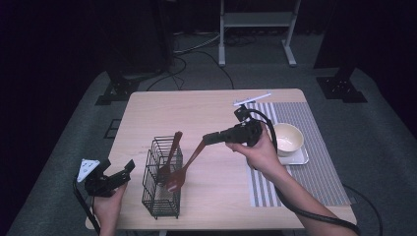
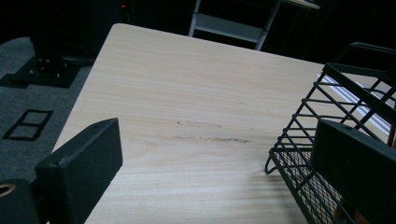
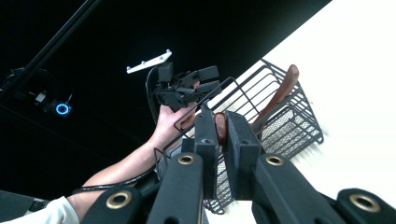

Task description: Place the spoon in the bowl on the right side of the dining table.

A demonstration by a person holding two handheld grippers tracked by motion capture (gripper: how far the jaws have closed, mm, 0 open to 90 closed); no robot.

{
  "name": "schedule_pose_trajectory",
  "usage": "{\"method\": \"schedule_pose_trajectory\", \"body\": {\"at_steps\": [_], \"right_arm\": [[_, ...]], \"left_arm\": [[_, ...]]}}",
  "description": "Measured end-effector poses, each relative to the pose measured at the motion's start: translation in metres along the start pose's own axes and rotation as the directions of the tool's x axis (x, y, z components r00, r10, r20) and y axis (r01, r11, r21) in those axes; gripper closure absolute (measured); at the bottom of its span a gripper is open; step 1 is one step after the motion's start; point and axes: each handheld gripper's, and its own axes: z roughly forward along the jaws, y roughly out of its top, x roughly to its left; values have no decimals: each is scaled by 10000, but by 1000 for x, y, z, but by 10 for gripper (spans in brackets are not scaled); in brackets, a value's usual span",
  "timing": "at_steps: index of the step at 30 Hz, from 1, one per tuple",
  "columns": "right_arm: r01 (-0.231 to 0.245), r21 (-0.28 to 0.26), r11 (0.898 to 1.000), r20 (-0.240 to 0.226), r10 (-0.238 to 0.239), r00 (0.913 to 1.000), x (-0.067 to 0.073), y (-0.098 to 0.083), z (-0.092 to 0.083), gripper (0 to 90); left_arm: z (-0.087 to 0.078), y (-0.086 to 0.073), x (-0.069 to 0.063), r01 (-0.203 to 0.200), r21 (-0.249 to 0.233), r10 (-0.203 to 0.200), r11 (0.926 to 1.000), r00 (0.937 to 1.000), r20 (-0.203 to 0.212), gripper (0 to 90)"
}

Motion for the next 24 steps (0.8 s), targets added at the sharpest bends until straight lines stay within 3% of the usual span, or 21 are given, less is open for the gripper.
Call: {"method": "schedule_pose_trajectory", "body": {"at_steps": [24], "right_arm": [[-412, -193, 9990, 417, 419, 9982, -14, -11, -30, 838]], "left_arm": [[0, -1, 0, -6, 32, 6, 10000, 10000, -30, 16]]}}
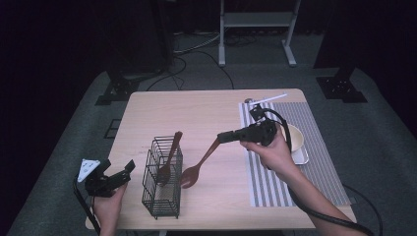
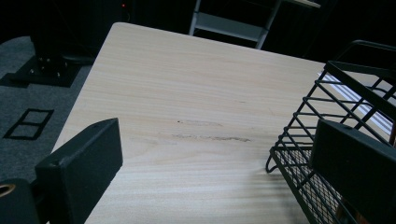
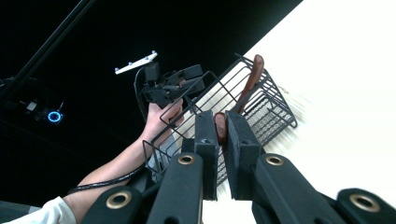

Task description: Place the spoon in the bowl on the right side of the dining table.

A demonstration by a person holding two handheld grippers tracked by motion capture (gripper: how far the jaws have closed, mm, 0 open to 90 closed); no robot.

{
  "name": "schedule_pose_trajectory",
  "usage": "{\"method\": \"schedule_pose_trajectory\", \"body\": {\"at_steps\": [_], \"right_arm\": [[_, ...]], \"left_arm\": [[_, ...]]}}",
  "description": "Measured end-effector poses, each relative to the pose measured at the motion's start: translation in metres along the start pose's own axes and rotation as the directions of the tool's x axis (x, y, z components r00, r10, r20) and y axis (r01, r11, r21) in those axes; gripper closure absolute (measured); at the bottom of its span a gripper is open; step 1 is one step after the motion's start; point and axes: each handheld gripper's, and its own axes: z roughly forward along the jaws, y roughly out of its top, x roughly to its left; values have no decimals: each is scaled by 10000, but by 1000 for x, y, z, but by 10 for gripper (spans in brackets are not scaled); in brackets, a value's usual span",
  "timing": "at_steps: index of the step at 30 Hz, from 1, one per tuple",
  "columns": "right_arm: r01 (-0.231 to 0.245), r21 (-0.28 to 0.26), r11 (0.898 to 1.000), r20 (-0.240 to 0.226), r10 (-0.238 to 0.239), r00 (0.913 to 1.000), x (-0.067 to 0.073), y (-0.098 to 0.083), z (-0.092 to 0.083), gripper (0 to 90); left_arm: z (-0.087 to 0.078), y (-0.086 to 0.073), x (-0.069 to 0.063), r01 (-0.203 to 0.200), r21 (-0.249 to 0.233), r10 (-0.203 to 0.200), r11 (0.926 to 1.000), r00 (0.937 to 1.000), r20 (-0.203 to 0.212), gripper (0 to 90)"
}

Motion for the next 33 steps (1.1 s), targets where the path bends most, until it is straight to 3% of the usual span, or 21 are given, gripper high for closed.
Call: {"method": "schedule_pose_trajectory", "body": {"at_steps": [33], "right_arm": [[-749, -253, 9969, 567, 763, 9955, -33, -18, -29, 838]], "left_arm": [[1, -1, -1, -10, 65, 11, 10000, 10000, -28, 16]]}}
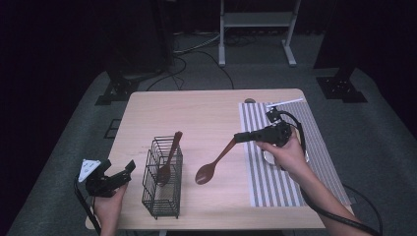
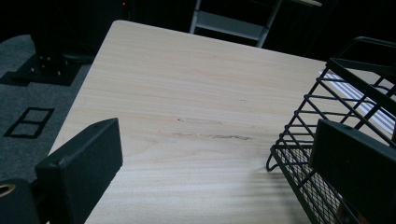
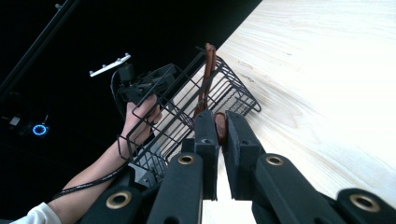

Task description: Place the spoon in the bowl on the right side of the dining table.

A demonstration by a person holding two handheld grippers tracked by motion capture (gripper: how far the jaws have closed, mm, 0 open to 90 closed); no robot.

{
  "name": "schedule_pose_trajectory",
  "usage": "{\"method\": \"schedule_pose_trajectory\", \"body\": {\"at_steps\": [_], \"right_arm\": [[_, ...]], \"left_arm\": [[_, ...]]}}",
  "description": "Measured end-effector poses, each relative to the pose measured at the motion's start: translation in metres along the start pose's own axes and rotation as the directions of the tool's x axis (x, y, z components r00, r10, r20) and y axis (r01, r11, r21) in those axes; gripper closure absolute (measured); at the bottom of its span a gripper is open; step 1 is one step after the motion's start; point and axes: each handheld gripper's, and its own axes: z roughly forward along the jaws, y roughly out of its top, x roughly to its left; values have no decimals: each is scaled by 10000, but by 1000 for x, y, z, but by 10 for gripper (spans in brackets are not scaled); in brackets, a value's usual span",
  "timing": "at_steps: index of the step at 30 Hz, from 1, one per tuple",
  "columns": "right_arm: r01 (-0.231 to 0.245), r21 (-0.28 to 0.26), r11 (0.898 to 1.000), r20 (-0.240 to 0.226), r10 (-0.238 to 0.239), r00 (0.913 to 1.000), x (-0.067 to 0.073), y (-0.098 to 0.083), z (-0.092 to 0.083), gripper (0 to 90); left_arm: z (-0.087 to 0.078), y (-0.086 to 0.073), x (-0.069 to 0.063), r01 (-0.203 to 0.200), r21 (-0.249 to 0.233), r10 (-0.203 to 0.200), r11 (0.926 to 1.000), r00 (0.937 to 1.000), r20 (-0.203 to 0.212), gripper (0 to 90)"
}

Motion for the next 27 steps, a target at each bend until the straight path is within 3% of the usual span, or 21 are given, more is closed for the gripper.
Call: {"method": "schedule_pose_trajectory", "body": {"at_steps": [27], "right_arm": [[-608, -419, 9973, 403, 625, 9972, -29, -13, -20, 838]], "left_arm": [[-1, 0, 0, 54, -69, -54, 10000, 10000, 6, 15]]}}
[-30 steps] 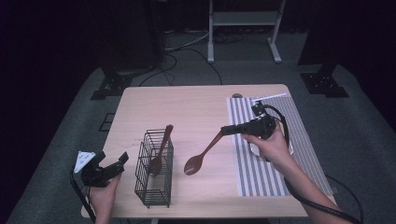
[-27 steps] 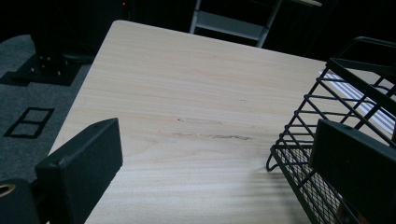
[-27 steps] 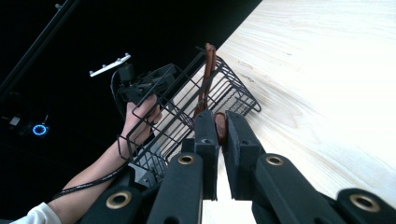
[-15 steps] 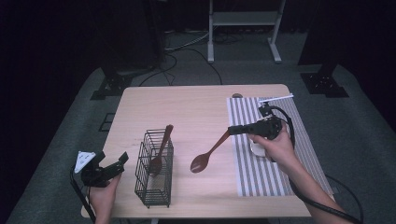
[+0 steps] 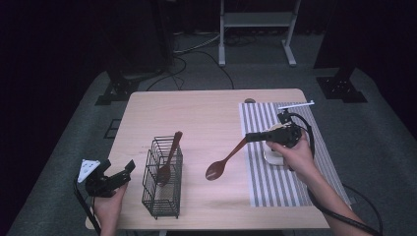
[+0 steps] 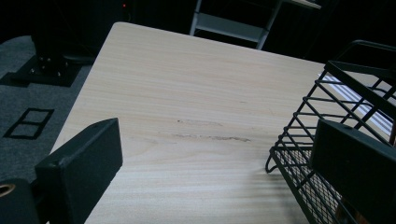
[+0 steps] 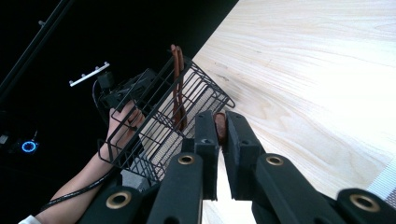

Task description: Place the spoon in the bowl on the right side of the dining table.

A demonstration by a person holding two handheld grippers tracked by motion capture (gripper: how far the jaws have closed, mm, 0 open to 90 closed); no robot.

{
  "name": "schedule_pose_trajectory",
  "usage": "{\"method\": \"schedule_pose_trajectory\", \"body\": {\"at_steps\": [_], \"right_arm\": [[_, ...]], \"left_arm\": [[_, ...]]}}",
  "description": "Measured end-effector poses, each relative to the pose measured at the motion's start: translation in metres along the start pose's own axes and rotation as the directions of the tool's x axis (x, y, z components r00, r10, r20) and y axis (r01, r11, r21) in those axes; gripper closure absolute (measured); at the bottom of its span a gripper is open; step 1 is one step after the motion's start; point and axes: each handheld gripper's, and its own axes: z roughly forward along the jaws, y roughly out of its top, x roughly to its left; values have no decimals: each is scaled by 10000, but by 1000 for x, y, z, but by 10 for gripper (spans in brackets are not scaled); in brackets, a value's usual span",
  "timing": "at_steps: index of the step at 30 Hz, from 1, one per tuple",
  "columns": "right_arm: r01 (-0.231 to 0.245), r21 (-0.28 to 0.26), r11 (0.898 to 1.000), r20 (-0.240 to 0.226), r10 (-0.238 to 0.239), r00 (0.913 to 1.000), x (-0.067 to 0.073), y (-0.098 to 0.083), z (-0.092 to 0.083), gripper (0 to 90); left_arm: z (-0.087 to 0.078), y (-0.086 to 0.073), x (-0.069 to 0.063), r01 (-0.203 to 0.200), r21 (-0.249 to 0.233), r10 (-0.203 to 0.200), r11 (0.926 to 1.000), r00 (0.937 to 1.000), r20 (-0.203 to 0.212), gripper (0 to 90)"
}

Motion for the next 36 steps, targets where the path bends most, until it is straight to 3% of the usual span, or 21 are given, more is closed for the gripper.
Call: {"method": "schedule_pose_trajectory", "body": {"at_steps": [36], "right_arm": [[-747, -776, 9942, 689, 801, 9944, -35, -8, -37, 838]], "left_arm": [[1, -1, -1, -81, 22, 81, 10000, 10000, 20, 15]]}}
